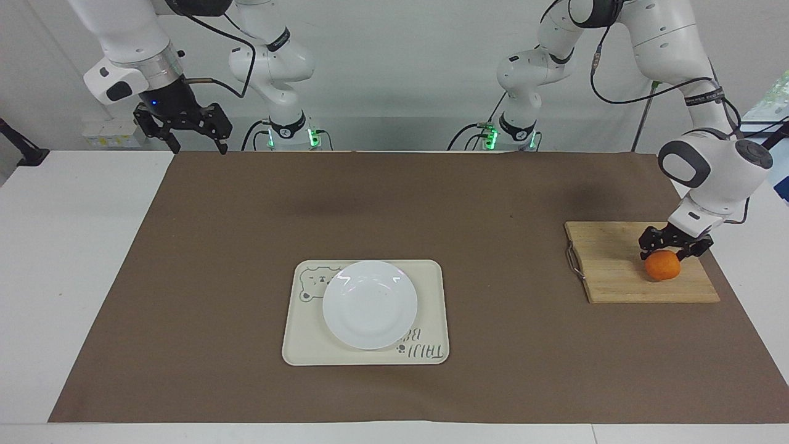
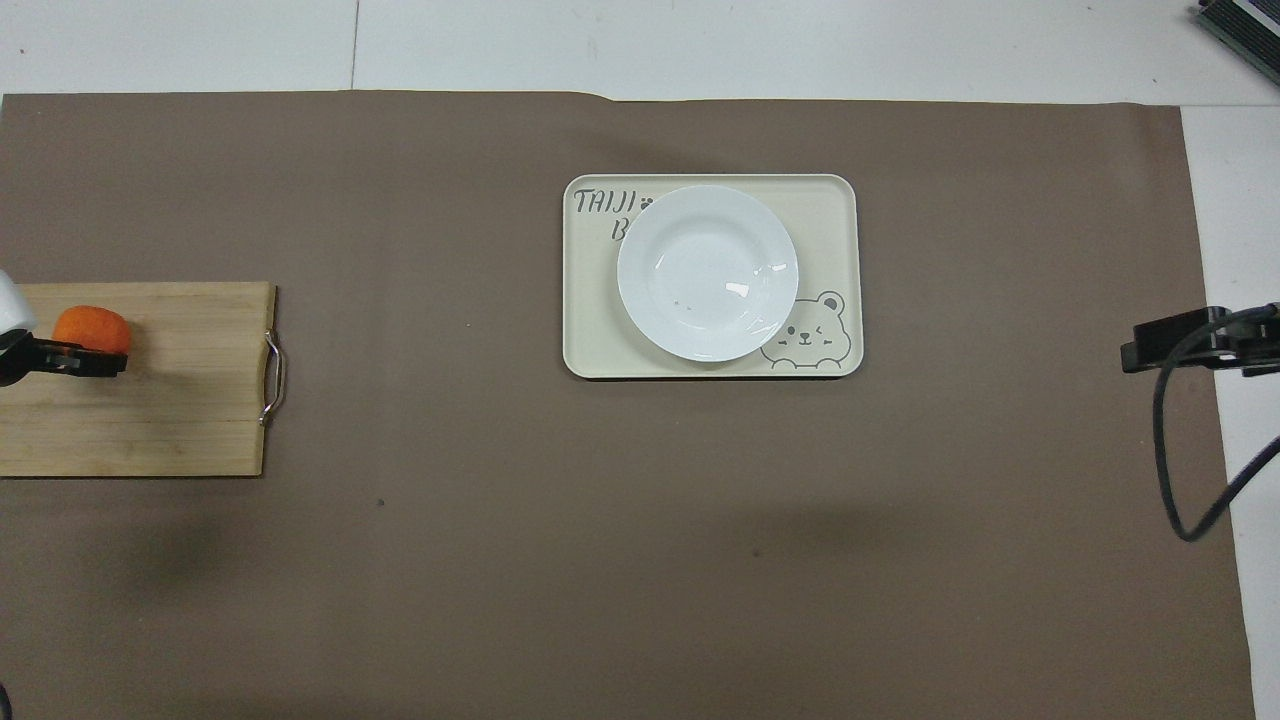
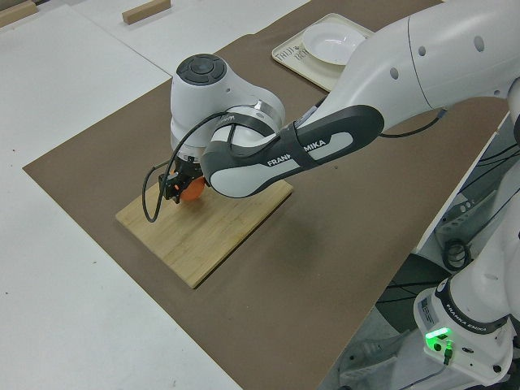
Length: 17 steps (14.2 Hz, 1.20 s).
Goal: Place orange and plate with both arms
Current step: 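Lift the orange off the bamboo board with the left gripper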
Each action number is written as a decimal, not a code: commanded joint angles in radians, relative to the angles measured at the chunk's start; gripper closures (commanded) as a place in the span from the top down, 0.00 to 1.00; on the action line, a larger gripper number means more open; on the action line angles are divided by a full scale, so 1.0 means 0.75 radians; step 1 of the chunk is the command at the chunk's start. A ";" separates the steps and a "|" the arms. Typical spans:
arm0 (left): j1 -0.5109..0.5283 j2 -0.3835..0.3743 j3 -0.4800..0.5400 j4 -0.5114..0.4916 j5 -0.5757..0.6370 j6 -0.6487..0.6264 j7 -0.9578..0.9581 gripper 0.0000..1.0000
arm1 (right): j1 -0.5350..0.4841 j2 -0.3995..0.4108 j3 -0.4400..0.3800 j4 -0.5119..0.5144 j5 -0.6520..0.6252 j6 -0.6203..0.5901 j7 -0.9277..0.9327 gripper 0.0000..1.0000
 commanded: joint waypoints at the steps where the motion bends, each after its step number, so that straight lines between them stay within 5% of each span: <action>1: -0.031 0.007 0.012 -0.014 -0.015 0.050 0.012 1.00 | -0.012 -0.028 0.004 -0.032 -0.001 0.006 -0.026 1.00; 7: -0.082 0.062 0.012 -0.008 -0.017 0.230 -0.029 1.00 | -0.012 -0.028 0.004 -0.032 -0.001 0.006 -0.026 1.00; 9: -0.078 0.060 0.012 -0.008 -0.015 0.216 -0.013 0.85 | -0.012 -0.026 0.004 -0.032 -0.001 0.006 -0.026 1.00; 10: -0.066 0.058 0.012 -0.008 -0.013 0.206 -0.008 0.86 | -0.012 -0.028 0.004 -0.032 -0.001 0.006 -0.026 1.00; 11: -0.062 0.058 0.012 -0.008 -0.013 0.206 -0.010 1.00 | -0.012 -0.028 0.004 -0.032 -0.001 0.006 -0.026 1.00; 17: -0.058 0.023 0.018 -0.014 -0.007 0.067 0.002 1.00 | -0.012 -0.028 0.004 -0.032 -0.001 0.006 -0.026 1.00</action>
